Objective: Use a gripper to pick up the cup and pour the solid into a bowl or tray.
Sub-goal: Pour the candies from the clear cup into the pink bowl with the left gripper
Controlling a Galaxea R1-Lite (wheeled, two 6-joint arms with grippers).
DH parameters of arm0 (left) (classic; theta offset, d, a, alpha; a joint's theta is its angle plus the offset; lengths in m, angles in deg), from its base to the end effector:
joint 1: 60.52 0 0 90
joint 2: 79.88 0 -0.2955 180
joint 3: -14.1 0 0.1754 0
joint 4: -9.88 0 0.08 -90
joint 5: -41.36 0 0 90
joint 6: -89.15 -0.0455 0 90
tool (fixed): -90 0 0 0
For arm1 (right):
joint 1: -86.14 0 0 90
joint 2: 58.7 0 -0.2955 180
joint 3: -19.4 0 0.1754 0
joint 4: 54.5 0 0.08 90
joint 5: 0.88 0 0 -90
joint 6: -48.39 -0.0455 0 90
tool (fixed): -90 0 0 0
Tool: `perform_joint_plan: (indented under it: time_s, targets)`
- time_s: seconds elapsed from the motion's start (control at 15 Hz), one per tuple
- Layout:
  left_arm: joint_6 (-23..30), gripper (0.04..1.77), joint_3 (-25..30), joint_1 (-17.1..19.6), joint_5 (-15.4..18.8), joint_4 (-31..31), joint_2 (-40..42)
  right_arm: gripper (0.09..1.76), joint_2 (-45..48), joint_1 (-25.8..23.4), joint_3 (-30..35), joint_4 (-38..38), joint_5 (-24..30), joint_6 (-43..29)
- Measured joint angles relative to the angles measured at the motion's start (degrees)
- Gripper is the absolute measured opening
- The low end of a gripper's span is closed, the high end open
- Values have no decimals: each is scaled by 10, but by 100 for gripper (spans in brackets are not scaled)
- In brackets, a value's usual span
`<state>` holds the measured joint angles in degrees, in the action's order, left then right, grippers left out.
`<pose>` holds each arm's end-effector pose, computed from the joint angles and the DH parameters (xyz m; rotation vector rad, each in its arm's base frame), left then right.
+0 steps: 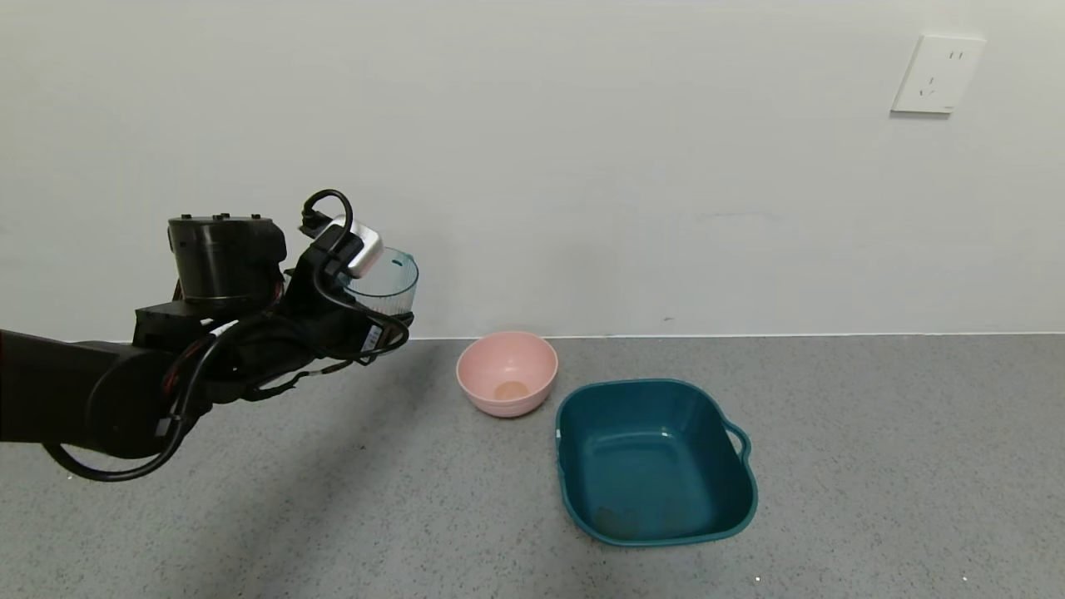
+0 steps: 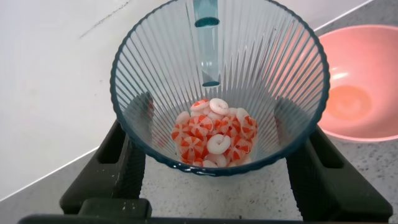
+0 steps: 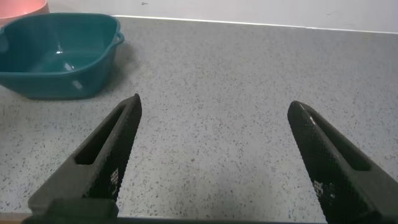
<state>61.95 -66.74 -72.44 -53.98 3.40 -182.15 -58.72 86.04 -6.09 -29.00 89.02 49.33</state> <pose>0.3405 -0.0676 0.1923 0.5107 0.2265 -0.1736 -0.0116 -0.0001 0.0755 -0.0164 0.0006 -0.0035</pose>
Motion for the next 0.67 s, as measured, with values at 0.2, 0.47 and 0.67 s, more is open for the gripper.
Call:
perform_joint_plan:
  time_s: [0.2,0.47,0.67]
  targets:
    - [-57,130,-52,-12,-20,64,-12,171,0,0,0,0,0,0]
    - [-139,130,-97,-38,-82,71,-53,171,0,0,0,0,0,0]
    - [-191,130,-126,-61,-131,69,-90,171,0,0,0,0,0,0]
